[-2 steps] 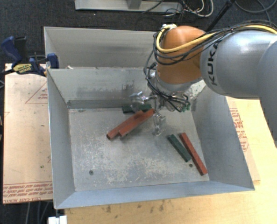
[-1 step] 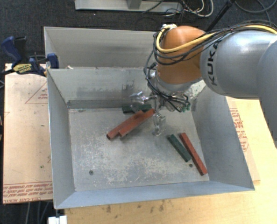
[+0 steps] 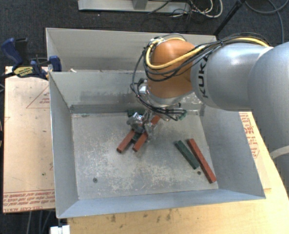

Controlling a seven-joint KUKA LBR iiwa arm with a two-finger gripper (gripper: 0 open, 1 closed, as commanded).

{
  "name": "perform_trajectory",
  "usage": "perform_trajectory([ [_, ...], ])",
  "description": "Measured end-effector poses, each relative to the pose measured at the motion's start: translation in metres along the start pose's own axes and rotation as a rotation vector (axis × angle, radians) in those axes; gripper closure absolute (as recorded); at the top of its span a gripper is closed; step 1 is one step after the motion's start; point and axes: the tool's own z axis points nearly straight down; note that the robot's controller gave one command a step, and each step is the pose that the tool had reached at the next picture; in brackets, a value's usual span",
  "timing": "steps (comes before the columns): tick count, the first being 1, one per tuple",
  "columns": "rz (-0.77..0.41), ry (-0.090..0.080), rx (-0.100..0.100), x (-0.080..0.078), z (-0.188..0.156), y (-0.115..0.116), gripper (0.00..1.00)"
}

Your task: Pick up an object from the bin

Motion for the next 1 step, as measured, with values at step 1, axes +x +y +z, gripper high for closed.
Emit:
perform_trajectory([
  [1,0.0,0.0,0.0,0.0,0.0,-0.0001,1.0],
])
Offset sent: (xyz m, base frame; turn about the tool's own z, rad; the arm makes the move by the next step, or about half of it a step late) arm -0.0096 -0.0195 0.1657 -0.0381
